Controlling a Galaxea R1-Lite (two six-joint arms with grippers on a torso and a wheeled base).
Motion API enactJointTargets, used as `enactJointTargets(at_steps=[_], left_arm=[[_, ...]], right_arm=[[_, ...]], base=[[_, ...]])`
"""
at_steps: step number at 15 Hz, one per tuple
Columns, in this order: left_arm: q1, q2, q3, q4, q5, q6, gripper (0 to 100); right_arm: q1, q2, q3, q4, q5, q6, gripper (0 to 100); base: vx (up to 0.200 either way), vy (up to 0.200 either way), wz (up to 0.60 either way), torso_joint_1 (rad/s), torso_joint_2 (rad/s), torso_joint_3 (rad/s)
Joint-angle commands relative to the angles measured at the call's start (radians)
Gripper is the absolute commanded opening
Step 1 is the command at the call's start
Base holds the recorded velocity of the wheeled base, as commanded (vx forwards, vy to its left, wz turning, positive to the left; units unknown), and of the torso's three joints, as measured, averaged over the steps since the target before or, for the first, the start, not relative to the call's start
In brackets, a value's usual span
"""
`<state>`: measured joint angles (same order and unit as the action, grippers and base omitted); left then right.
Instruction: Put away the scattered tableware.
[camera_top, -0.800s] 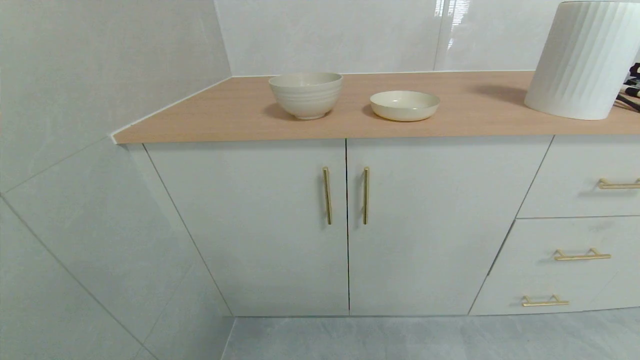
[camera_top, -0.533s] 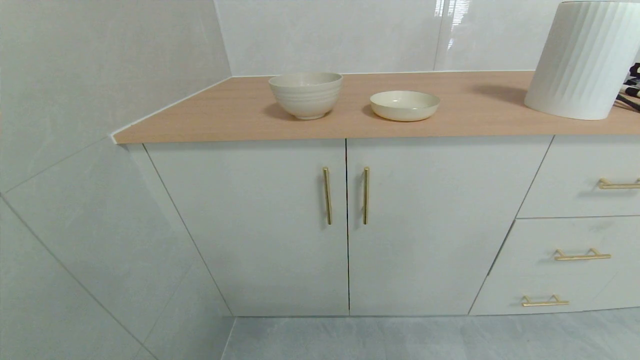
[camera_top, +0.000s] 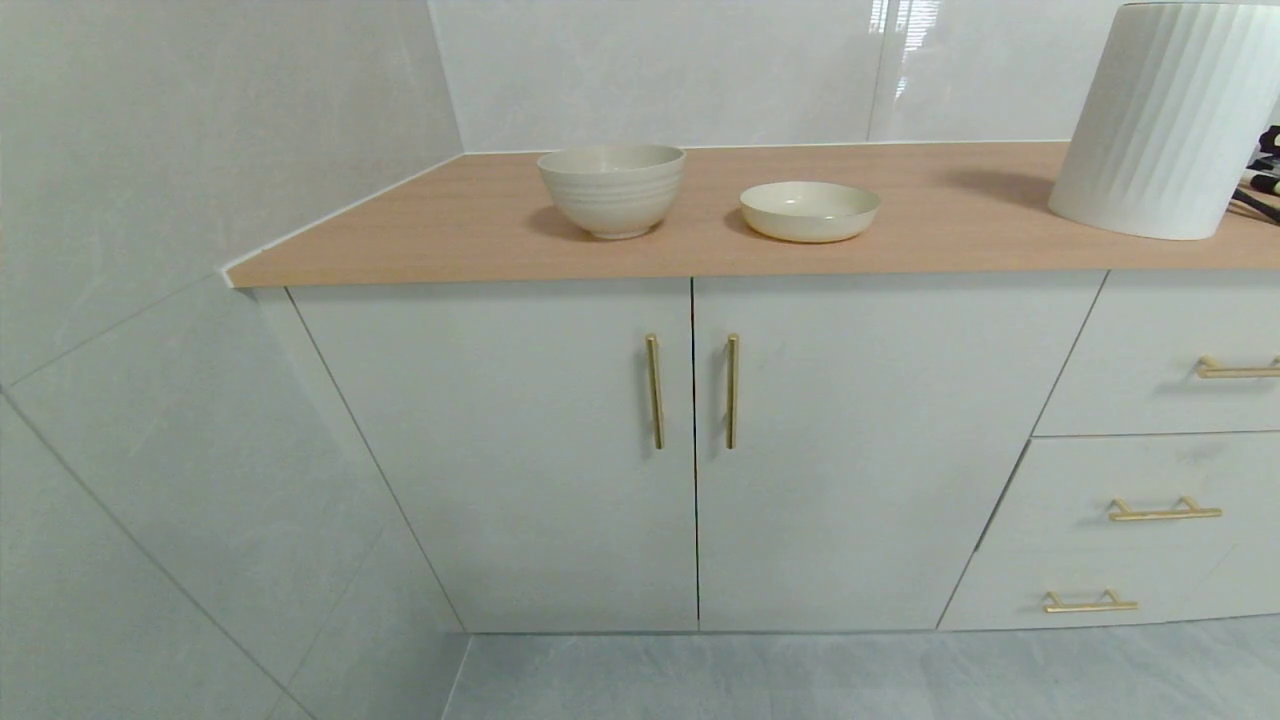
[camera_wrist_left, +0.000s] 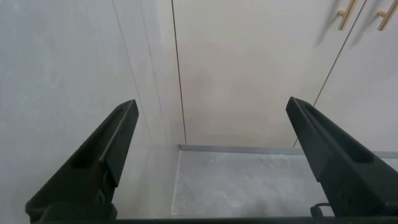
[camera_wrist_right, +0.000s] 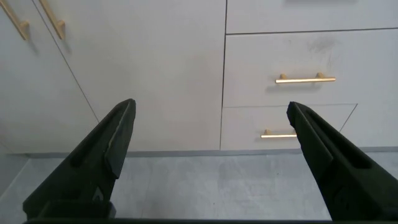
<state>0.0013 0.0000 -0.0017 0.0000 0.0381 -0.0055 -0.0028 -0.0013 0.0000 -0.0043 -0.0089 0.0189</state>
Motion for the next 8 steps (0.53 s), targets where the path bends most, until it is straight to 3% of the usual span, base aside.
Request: enactJointTargets(at_steps=[1,3,6,8], left_arm=[[0.000,0.002,0.000,0.000,0.000,-0.001,100],[0.000,0.002,0.000,0.000,0.000,-0.001,100],[0.000,0.002,0.000,0.000,0.000,-0.001,100],[0.000,0.002,0.000,0.000,0.000,-0.001,100]], right_arm=[[0.001,0.001,-0.031,-0.013,0.009,0.032,100],[0.026,0.090,-0.219,0.003,0.126,0.210,100],[0.089,0.452,-0.353,0.007,0.339,0.194,100],[0.145,0.730,-0.431,-0.082,0.442,0.179,100]], base=[[0.000,0.000,0.00,0.000,0.00,0.000],[0.000,0.000,0.00,0.000,0.00,0.000],[0.000,0.000,0.00,0.000,0.00,0.000],[0.000,0.000,0.00,0.000,0.00,0.000]])
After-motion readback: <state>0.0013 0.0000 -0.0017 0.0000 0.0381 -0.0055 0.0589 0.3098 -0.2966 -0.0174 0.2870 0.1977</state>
